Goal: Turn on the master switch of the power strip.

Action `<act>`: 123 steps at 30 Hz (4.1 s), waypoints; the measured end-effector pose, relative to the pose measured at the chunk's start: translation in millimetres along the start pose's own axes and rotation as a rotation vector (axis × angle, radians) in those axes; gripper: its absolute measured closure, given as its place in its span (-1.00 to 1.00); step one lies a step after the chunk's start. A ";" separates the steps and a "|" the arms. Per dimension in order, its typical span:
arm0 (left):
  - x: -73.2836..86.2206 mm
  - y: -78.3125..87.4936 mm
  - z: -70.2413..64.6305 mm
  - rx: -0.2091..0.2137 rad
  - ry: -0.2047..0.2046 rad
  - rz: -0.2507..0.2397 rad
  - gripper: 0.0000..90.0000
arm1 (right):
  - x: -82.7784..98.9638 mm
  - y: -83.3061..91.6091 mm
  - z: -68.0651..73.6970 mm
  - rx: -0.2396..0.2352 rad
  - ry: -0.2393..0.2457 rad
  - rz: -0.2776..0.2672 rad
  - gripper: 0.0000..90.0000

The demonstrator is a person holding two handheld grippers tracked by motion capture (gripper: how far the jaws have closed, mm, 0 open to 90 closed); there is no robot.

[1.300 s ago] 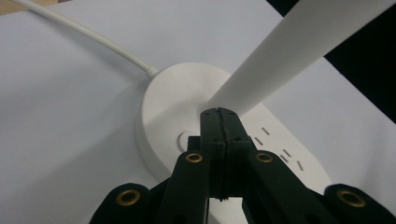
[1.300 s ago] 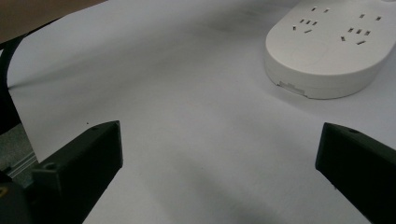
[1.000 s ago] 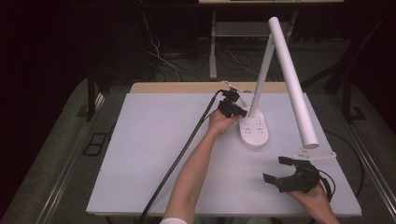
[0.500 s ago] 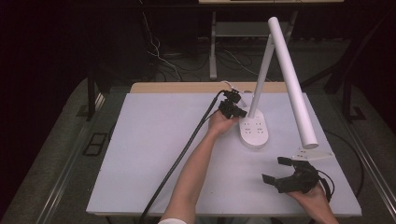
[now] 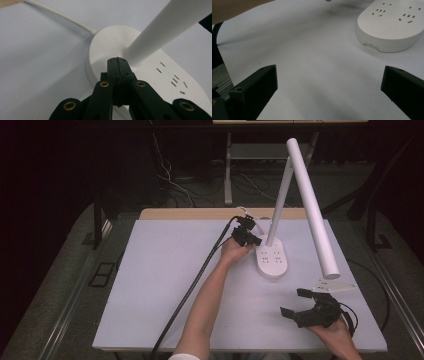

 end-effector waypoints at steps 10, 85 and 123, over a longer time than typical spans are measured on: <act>-3.0 -2.6 -3.8 -0.061 -0.038 0.032 1.00 | -0.1 -0.4 -1.0 0.001 0.001 0.001 -1.00; 34.2 84.7 -6.0 0.021 -0.037 -0.200 0.62 | 1.2 -2.1 -3.5 0.013 -0.001 0.014 -1.00; 123.5 196.0 -11.3 -0.002 -0.085 -0.237 -1.00 | 0.2 -2.3 -1.8 0.023 0.006 0.012 -1.00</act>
Point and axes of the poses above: each handheld gripper's, and its own axes: y roughly backward along the jaws, x roughly out of its underside, z roughly to its left, the point moved 9 cm from there along -y, roughly forward along the jaws, and after that the axes turned 7 degrees about z, right-handed, at the moved point
